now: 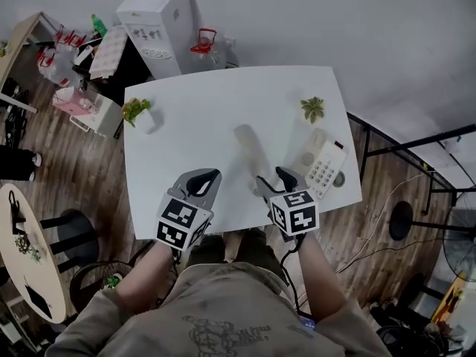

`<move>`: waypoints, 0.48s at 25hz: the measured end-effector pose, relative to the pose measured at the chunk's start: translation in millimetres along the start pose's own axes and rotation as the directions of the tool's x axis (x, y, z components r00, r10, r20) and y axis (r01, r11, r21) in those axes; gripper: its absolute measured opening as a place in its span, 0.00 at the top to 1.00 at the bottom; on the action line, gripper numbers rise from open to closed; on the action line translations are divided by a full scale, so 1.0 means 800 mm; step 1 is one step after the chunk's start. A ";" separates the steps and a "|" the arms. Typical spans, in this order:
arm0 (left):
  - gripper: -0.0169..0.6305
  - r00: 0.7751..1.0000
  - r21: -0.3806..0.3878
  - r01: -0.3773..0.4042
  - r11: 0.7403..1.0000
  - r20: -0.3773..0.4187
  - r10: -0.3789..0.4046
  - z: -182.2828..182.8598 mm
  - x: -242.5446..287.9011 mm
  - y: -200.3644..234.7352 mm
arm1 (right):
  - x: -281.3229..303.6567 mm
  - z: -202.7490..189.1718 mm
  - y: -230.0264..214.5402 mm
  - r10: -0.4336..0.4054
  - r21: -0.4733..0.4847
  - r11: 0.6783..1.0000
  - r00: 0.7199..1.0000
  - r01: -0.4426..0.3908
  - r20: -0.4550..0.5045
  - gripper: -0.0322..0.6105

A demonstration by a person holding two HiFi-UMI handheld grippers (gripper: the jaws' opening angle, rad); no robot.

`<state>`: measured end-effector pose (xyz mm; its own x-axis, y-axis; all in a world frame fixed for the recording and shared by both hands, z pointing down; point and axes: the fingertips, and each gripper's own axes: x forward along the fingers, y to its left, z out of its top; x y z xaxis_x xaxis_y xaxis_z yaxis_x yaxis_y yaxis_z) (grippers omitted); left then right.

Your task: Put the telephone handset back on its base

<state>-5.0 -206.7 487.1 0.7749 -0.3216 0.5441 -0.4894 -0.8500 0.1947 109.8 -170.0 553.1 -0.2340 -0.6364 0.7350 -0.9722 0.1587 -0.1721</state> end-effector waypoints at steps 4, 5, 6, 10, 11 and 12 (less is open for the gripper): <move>0.97 0.997 -0.035 -0.073 0.997 -0.028 0.072 -0.007 0.015 0.019 | 0.033 0.002 -0.007 0.062 -0.034 0.997 0.997 -0.064 -0.055 0.55; 0.97 0.995 -0.046 -0.091 0.995 -0.034 0.090 -0.009 0.019 0.024 | 0.042 0.003 -0.008 0.077 -0.046 0.996 0.995 -0.080 -0.069 0.55; 0.97 0.993 -0.056 -0.110 0.992 -0.038 0.108 -0.010 0.023 0.029 | 0.050 0.004 -0.009 0.090 -0.059 0.994 0.993 -0.095 -0.082 0.54; 0.97 0.985 -0.094 -0.168 0.981 -0.062 0.162 -0.019 0.040 0.043 | 0.082 0.008 -0.013 0.133 -0.107 0.983 0.984 -0.146 -0.122 0.54; 0.97 0.983 -0.106 -0.179 0.978 -0.068 0.172 -0.022 0.043 0.045 | 0.090 0.009 -0.014 0.140 -0.115 0.981 0.982 -0.155 -0.130 0.54; 0.97 0.980 -0.115 -0.191 0.975 -0.073 0.184 -0.025 0.046 0.048 | 0.097 0.009 -0.015 0.145 -0.122 0.979 0.980 -0.162 -0.137 0.54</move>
<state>-3.9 -242.9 531.1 0.6404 -0.4409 0.6289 -0.6716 -0.7188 0.1799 103.4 -227.2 607.4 -0.3693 -0.4970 0.7853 -0.9133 0.3505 -0.2076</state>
